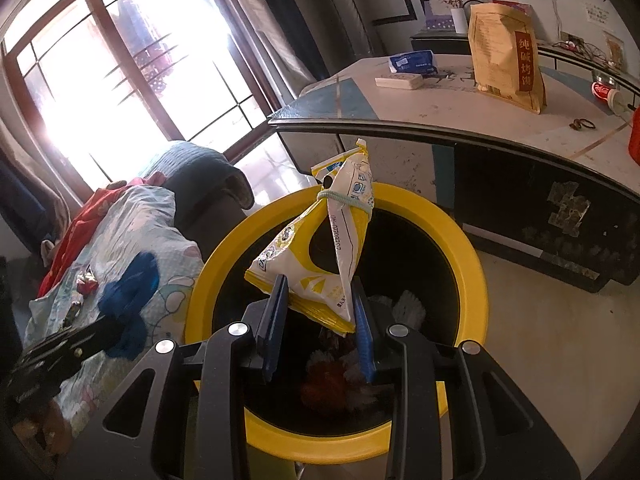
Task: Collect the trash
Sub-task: 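Carry the chip bag and blue glove over the yellow bin and release both, then move both open tools back to the remaining wrappers on the bed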
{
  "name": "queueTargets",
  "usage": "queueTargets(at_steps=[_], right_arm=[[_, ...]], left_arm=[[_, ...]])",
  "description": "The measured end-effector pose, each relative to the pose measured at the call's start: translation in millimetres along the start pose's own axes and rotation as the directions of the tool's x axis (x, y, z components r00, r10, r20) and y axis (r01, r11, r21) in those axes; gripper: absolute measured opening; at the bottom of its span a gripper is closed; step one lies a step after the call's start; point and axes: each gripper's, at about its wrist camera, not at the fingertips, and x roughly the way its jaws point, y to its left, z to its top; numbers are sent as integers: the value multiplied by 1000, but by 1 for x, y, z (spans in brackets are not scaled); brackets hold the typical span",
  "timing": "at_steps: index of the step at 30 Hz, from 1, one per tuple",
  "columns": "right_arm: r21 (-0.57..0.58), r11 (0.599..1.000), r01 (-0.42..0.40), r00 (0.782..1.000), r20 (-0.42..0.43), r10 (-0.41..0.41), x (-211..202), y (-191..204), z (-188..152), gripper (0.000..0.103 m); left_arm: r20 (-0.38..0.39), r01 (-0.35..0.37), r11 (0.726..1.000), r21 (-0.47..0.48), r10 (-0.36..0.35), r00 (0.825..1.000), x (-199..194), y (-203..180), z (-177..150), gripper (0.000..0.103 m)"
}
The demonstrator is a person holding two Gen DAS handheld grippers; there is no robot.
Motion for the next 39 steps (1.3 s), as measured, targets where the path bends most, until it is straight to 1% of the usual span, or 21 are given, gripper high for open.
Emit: queueTargets(at_steps=[8,11,13,14,15,16,17,18,19,20,21,22,24,25,27,28,30,34,35,38,39], right_arm=[[1,1000,-3,1000,0,3,-4,-7,-4,30],[6,1000,-8,1000,-6,8,-5,-11,-4,32],[15,1000,8,1000,-6,-8,-5,-13,-5,32],[21,1000,9,1000,-5,-9,-5,-14,-5,32],[29,1000,6,1000,-3,-6,-5,-16,-5,37],[37,999,10,1000,1,-10,-6,-17,-5,41],[43,999,13,1000,8,-14,-7,-18,-5,47],[47,999,15,1000,15,-15,-8,-19,-5,48],[51,999,16,1000,18,-17,-9,-20,-4,48],[56,998,17,1000,23,-19,-10,-21,-4,49],[63,998,17,999,29,-19,-11,-22,-3,51],[69,997,20,999,36,-22,-13,-22,-2,52],[78,997,21,998,53,-25,-16,-24,0,57],[81,996,23,998,63,-28,-19,-24,1,57],[78,997,23,997,74,-29,-22,-23,3,59],[74,997,23,996,80,-28,-24,-21,4,60],[66,998,20,996,89,-26,-27,-19,5,62],[48,999,14,994,108,-19,-33,-10,8,63],[43,999,13,993,115,-18,-34,-8,9,64],[25,1000,7,991,136,-10,-39,1,10,67],[19,1000,6,990,142,-9,-40,3,11,67]], left_arm=[[-50,10,1000,-12,-10,999,30,-1,15,3],[-64,16,1000,-21,-17,998,38,-1,20,3],[-66,18,1000,-25,-20,998,41,-1,23,5],[-64,16,1000,-26,-18,998,42,-1,24,10],[-60,15,999,-28,-16,998,42,-1,24,16],[-58,16,999,-30,-18,998,41,-2,23,18],[-55,17,999,-30,-18,998,40,-3,22,22],[-49,20,999,-27,-21,999,39,-3,22,28],[-44,22,999,-24,-23,999,38,-5,22,31],[-41,25,999,-22,-26,999,37,-5,22,37],[-38,28,999,-20,-29,999,37,-7,21,40],[-37,30,999,-18,-31,999,36,-7,21,42],[-32,35,999,-13,-35,999,32,-8,19,50],[-29,36,999,-11,-37,999,31,-9,17,52],[-16,36,999,-4,-36,999,25,-10,15,61],[-12,38,999,-3,-38,999,22,-10,14,63],[2,39,999,1,-39,999,15,-11,11,73],[57,14,1000,2,-14,998,-2,-9,9,81],[77,3,1000,-3,-3,997,-8,-7,9,86],[131,-43,999,-13,44,990,-25,-1,9,88],[148,-61,998,-20,64,987,-31,2,9,91]])
